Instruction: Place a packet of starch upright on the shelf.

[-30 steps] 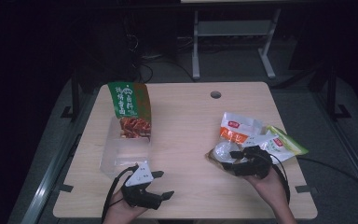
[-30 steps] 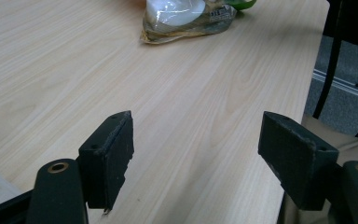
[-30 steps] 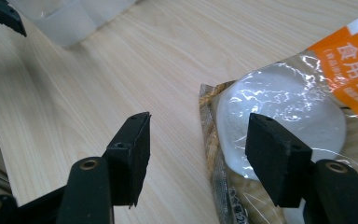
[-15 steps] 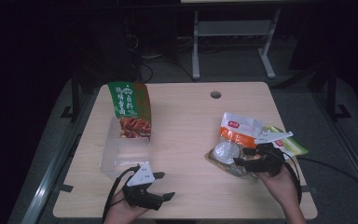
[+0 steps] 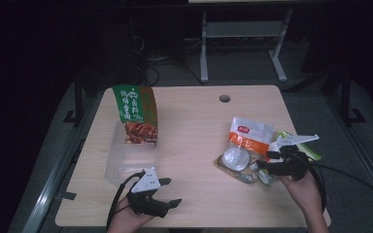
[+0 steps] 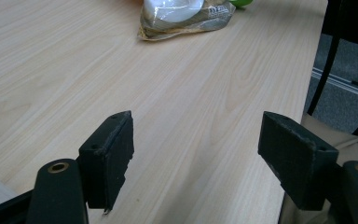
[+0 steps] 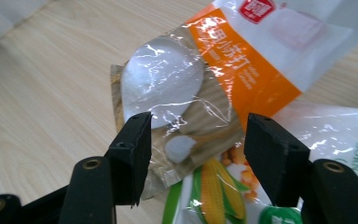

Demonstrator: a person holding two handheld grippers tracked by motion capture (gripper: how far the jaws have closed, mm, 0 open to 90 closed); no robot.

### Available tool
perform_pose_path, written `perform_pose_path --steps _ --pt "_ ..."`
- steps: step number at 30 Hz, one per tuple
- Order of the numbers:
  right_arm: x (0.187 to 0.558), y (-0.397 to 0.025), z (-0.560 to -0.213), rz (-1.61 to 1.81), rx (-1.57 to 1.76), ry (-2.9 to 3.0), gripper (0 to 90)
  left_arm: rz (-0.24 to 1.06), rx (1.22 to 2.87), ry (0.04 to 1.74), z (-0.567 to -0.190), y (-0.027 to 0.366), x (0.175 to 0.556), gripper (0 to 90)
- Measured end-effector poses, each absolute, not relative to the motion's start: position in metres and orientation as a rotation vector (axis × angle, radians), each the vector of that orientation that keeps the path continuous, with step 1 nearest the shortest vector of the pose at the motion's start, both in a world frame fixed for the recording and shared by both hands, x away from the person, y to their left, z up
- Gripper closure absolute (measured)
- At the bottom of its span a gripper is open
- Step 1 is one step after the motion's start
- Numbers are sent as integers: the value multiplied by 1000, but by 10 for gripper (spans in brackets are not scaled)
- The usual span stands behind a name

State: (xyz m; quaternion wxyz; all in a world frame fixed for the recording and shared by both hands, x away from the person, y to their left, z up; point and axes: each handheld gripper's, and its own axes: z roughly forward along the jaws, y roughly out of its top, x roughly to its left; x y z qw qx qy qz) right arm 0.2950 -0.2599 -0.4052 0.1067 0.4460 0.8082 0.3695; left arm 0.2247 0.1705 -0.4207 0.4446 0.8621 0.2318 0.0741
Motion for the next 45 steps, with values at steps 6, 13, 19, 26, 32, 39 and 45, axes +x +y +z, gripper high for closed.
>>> perform_pose_path --steps 6,13,19,26,32,39,45 --pt "301 -268 -408 1061 1349 2354 410 179 2141 573 -422 169 226 262" --pt "313 -275 -413 1080 1398 2342 404 173 2147 576 -423 166 226 262" --pt "325 -271 -411 1095 1391 2354 406 183 2146 577 -422 168 228 262" --pt "346 -270 -421 1088 1434 2384 433 183 2140 577 -422 169 229 262" --pt "357 -265 -429 1154 1448 2401 556 175 2139 578 -422 167 231 263" --pt "363 -252 -435 1187 1423 2431 754 169 2142 568 -423 165 230 263" --pt "356 -248 -431 1178 1394 2434 886 172 2140 569 -423 164 229 264"
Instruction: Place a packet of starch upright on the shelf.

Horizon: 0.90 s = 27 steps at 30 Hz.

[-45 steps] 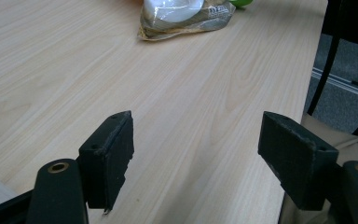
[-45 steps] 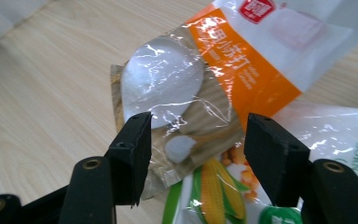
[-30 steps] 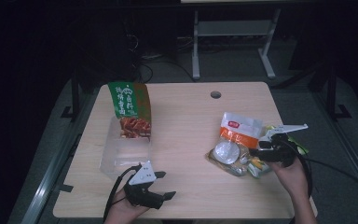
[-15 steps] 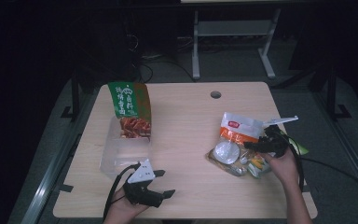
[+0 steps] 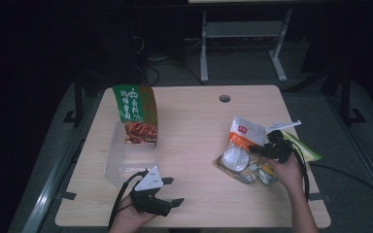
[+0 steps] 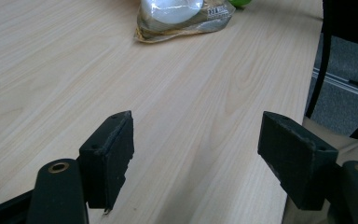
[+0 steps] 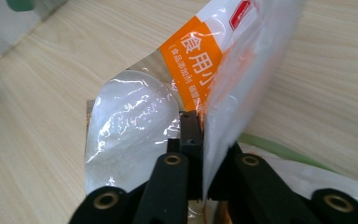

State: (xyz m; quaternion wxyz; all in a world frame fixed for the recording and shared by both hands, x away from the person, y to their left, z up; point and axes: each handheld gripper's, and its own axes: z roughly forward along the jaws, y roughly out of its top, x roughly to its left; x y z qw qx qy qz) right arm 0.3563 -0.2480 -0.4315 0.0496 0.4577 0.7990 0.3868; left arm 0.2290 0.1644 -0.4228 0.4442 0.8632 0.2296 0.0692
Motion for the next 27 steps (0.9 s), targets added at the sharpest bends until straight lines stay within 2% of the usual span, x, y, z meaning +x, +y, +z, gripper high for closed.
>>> perform_pose_path --steps 27 --pt "330 -212 -385 1376 1094 2511 899 167 2138 577 -422 164 231 291"
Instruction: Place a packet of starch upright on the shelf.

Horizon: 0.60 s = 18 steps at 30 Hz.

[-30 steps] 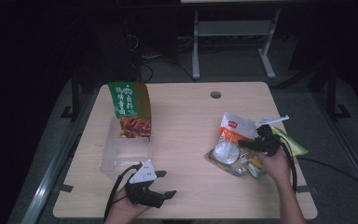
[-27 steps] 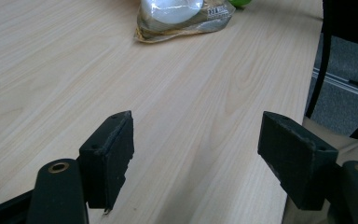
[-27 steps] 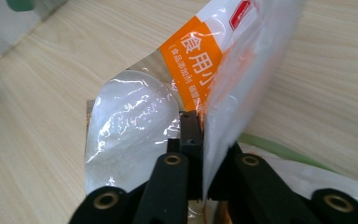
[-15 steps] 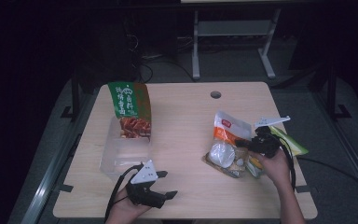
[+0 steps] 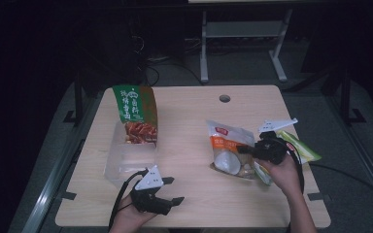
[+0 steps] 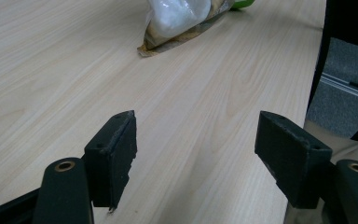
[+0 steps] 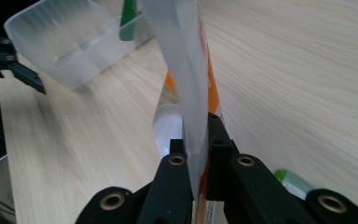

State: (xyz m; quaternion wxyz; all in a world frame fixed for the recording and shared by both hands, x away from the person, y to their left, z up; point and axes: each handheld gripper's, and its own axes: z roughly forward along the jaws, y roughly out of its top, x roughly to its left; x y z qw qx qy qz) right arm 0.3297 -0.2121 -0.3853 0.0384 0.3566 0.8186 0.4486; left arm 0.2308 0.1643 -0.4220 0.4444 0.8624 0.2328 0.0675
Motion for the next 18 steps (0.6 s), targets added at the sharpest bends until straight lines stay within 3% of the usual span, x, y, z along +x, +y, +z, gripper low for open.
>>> perform_pose_path --steps 18 --pt "315 -164 -363 1500 886 2565 900 176 2134 572 -421 164 231 298"
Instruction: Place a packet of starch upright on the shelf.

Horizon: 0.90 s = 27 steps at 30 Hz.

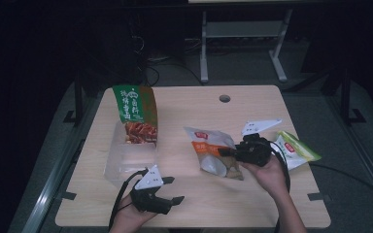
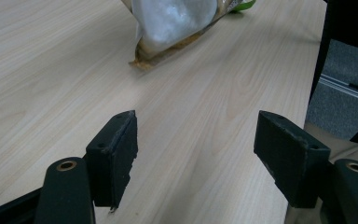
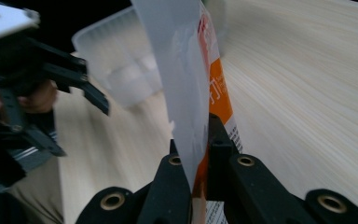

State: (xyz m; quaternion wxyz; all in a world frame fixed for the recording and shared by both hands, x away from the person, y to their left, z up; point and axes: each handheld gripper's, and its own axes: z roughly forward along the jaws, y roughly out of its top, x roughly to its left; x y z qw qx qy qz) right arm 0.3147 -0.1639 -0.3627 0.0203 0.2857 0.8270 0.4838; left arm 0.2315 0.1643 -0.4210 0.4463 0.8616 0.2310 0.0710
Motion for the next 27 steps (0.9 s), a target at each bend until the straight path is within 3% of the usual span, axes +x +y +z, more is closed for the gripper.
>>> perform_pose_path --steps 8,27 --pt "314 -145 -378 1430 817 2660 899 178 2125 576 -420 164 231 298" --pt "318 -167 -387 1457 819 2686 894 167 2149 538 -414 136 240 309"
